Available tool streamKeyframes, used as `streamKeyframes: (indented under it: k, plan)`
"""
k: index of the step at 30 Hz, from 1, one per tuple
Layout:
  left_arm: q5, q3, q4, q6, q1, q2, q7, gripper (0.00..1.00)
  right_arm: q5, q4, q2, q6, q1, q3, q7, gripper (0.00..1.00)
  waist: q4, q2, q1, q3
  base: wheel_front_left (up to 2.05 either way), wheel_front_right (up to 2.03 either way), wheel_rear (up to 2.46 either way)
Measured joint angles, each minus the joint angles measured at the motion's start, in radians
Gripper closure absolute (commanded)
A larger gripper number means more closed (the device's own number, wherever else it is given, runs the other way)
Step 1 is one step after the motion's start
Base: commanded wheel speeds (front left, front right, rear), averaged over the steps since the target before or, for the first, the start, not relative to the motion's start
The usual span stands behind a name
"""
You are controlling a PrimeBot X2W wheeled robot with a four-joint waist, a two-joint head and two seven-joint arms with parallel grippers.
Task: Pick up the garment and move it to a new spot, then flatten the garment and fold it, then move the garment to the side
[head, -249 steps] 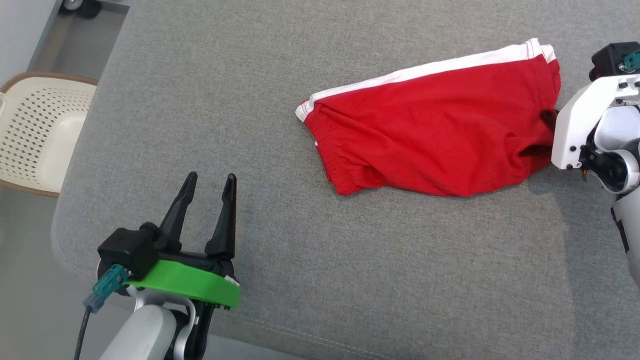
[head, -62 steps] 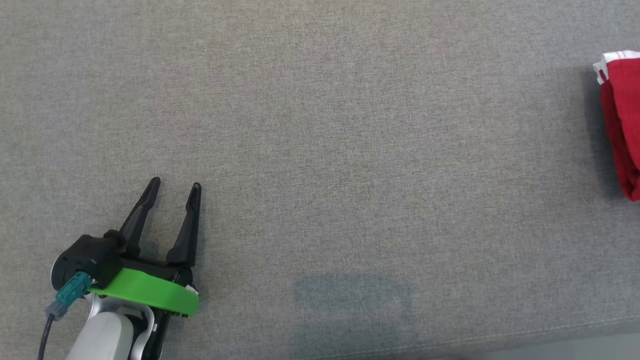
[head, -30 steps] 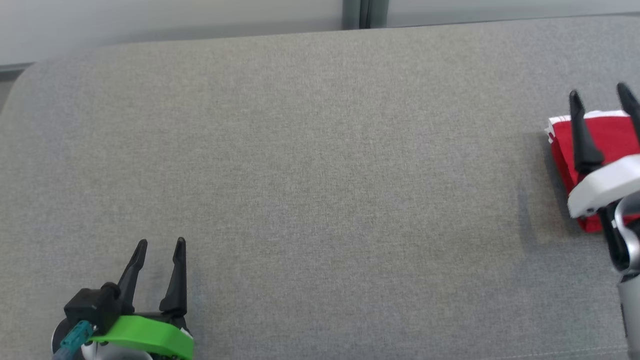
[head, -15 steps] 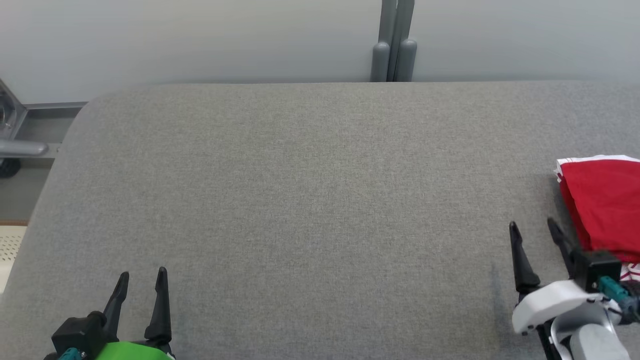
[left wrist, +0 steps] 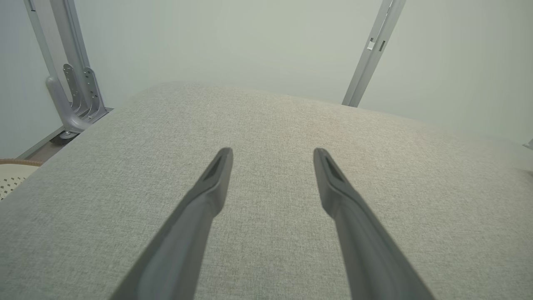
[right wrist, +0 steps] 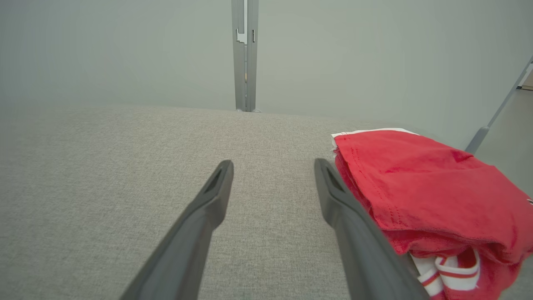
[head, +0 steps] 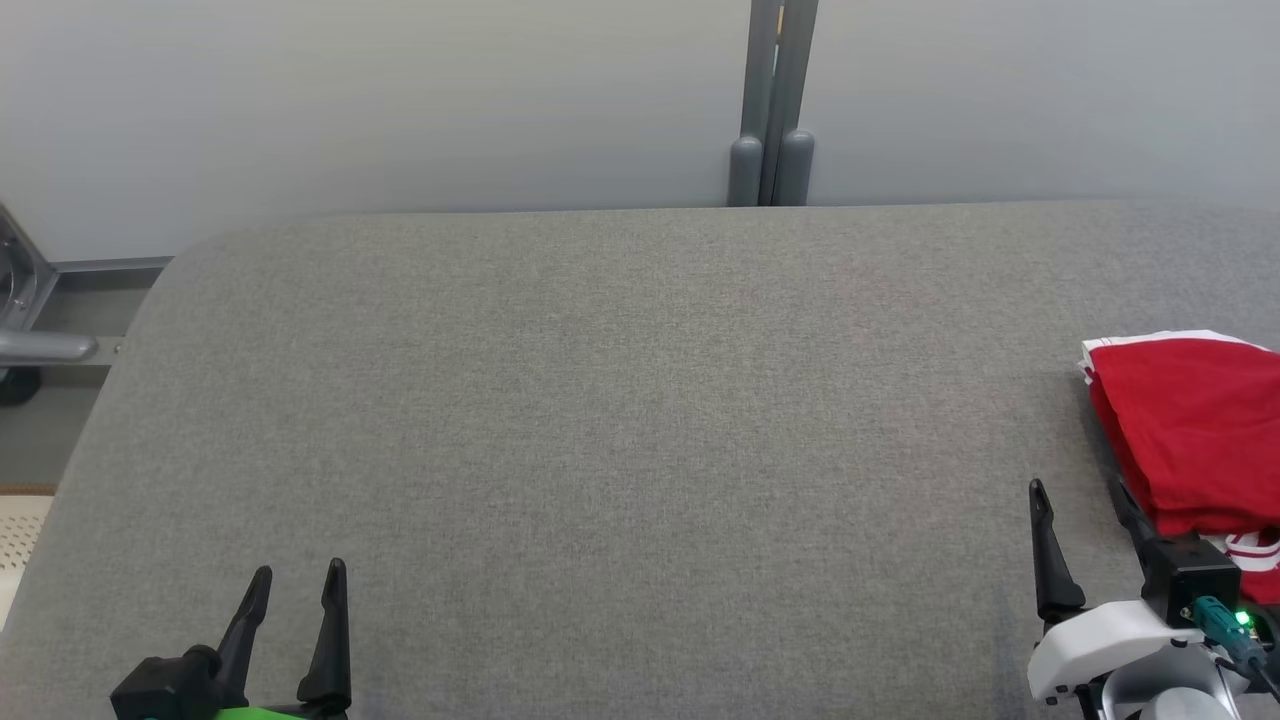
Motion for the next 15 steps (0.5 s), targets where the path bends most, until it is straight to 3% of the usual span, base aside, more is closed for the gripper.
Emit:
streamKeyframes:
  k: [15]
  plan:
    - [0.004, -0.002, -0.005, -0.004, 0.001, -0.004, 0.000, 0.00, -0.026, 0.017, 0.008, 0.000, 0.004, -0.027, 0.000, 0.00, -0.033, 0.0000, 0.0000, 0.000, 0.00, 0.00, 0.00]
